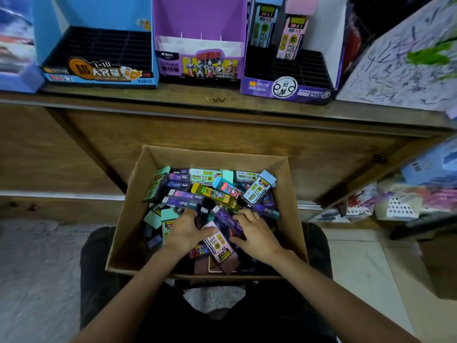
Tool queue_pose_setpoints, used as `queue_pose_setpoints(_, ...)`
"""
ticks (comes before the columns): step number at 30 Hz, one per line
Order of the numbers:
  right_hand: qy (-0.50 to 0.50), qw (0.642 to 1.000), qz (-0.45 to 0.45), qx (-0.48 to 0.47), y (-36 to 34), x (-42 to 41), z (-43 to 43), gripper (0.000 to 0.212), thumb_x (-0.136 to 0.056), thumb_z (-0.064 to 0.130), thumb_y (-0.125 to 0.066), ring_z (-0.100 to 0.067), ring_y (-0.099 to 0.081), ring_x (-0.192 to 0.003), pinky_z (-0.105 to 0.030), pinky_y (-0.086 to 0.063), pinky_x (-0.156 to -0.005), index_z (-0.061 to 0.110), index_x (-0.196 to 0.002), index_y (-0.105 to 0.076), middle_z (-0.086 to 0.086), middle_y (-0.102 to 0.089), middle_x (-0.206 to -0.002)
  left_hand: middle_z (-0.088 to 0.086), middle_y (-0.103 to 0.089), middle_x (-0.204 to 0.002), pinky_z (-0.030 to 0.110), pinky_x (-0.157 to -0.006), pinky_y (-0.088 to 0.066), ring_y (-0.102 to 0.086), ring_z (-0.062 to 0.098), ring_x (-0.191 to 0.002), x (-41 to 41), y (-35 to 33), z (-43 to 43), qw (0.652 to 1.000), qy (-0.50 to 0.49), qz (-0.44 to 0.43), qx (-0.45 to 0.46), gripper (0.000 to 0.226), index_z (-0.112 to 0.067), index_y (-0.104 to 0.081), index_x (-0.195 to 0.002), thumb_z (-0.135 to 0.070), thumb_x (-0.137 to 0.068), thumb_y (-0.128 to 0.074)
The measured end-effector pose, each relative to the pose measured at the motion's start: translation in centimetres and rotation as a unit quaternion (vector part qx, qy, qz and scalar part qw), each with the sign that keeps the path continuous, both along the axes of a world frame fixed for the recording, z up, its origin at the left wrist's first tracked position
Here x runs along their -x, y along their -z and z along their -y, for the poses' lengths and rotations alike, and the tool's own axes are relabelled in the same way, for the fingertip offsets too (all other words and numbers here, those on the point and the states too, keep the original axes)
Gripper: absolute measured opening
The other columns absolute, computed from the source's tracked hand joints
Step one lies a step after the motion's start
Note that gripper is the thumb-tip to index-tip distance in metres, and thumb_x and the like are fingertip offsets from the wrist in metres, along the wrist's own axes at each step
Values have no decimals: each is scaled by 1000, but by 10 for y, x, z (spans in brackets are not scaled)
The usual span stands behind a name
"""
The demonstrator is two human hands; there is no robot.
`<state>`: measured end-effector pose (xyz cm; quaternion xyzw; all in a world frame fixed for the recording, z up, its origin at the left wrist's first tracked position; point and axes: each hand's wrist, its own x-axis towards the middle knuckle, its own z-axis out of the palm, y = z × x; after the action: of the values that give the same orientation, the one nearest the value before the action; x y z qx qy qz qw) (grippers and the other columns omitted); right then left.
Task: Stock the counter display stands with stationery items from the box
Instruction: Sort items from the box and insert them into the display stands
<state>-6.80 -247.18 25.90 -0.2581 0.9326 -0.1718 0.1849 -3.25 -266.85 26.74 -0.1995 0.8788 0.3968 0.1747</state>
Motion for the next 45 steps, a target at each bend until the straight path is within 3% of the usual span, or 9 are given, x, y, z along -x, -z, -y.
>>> queue_pose_setpoints(5,-6,999,31,-32,1,7,0,75,-88,47,-55,-23,-20,-137,-40,-22,-111,19,-149,-20,0,-19,-153,8,-59,-120,22,-71,-40,-58,21,-103,0,2,-7,993,-51,35,-98,66,-6,-52,-123,-34,-72,-80)
queue_pose_setpoints(8,4,999,-14,-44,1,6,1,69,-88,52,-52,-24,-32,-127,-37,-29,-104,16,-143,-31,-4,-35,-138,12,-70,-104,23,-68,-48,-64,18,-83,0,0,-5,976,-68,52,-203,28,-8,-65,-95,-22,-75,-78)
queue_pose_setpoints(15,63,995,-49,-64,1,2,-1,56,-85,62,-50,-26,-49,-112,-36,-38,-92,14,-116,-47,-8,-55,-116,6,-67,-80,16,-55,-47,-60,17,-76,-4,-6,-3,947,-110,96,-286,8,-8,-62,-83,-9,-82,-70)
queue_pose_setpoints(22,134,979,123,94,-2,0,-15,42,-77,53,-67,-21,-53,-105,-31,-45,-86,22,-100,-51,-4,-58,-108,9,-67,-82,19,-52,-53,-63,18,-76,-5,-11,0,897,-208,130,-367,19,-5,-56,-88,-2,-78,-73)
queue_pose_setpoints(26,136,968,172,118,-7,0,-17,32,-79,47,-68,-15,-55,-95,-28,-43,-84,25,-98,-56,5,-53,-100,13,-66,-86,26,-62,-54,-62,21,-80,-7,-14,1,879,-231,138,-394,21,-7,-52,-87,0,-80,-70)
queue_pose_setpoints(30,142,943,239,181,-14,0,-17,17,-94,32,-54,-4,-57,-91,-14,-39,-80,20,-102,-62,6,-63,-98,13,-67,-86,27,-62,-55,-63,22,-81,-10,-17,5,890,-203,142,-382,14,-6,-55,-85,-5,-82,-69)
queue_pose_setpoints(32,167,939,236,187,-14,2,-16,23,-97,26,-50,-10,-56,-89,-21,-39,-78,8,-103,-63,-5,-65,-96,15,-69,-89,27,-67,-54,-66,24,-83,-14,-19,9,899,-181,146,-370,13,-3,-58,-86,-8,-82,-69)
queue_pose_setpoints(38,212,887,307,272,-22,6,-14,4,-89,9,-62,-9,-55,-79,-13,-41,-71,7,-91,-65,-1,-62,-83,16,-72,-86,25,-67,-58,-67,24,-83,-27,-23,24,904,-181,122,-367,12,1,-64,-89,-9,-83,-68)
queue_pose_setpoints(45,151,885,369,240,-32,9,-17,32,-80,-6,-65,-13,-58,-96,-18,-46,-82,5,-110,-61,-10,-62,-102,10,-74,-92,22,-69,-56,-71,16,-85,-32,-33,29,914,-151,55,-374,16,-5,-68,-96,-10,-81,-69)
